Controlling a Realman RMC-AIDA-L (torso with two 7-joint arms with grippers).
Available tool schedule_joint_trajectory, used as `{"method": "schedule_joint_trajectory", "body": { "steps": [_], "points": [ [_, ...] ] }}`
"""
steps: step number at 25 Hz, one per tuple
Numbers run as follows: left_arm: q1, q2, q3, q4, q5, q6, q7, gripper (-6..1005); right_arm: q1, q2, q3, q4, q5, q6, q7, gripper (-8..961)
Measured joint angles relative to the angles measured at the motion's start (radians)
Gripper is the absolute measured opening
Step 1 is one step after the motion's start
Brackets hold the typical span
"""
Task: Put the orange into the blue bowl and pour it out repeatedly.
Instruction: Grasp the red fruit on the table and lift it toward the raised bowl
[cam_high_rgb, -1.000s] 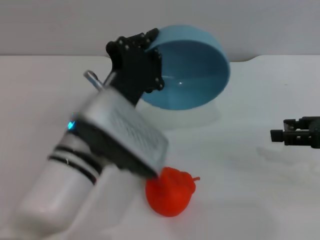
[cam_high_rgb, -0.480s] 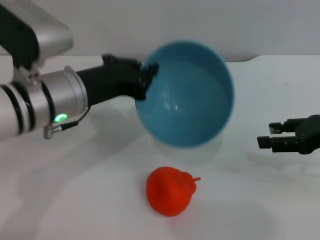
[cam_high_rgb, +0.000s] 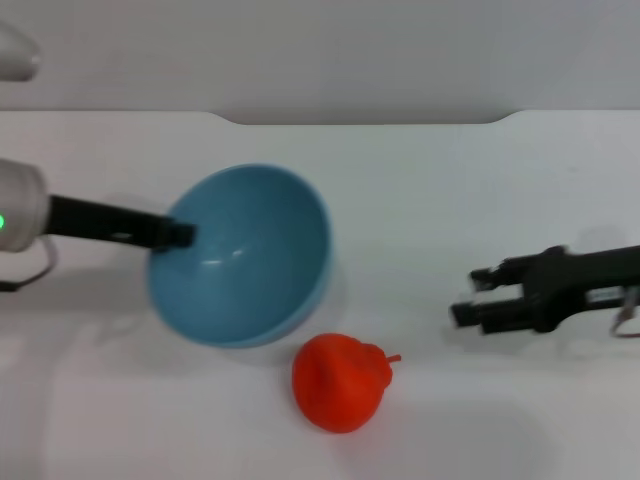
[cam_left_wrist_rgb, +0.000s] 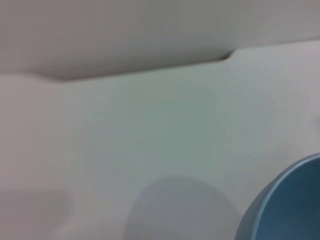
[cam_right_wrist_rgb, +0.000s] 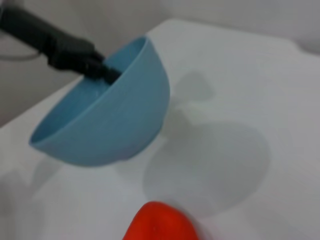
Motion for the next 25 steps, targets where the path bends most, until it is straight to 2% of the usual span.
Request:
{"method": "schedule_joint_trajectory", "body": {
  "steps": [6,15,22,25],
  "points": [
    [0.049,0.000,-0.030,0.078,0.058,0.053,-0.041,-1,0.042,0.001,-0.204,0.055,0.053,0.099,-0.001,634],
    [0.074,-0.004,0.004,0.078,0.060,0.055,-0.044,-2,0.123,0.005,-0.452,0.140,0.171,0.205,0.004,615],
    [0.074,-0.006,0.013,0.077,0.061,0.052,-0.042,-2,0.153,0.008,-0.613,0.243,0.233,0.393,0.023,583],
    [0.075,-0.006,0.020,0.077,0.062,0.050,-0.041,-2,0.148,0.009,-0.644,0.252,0.235,0.455,0.046,569]
  ]
}}
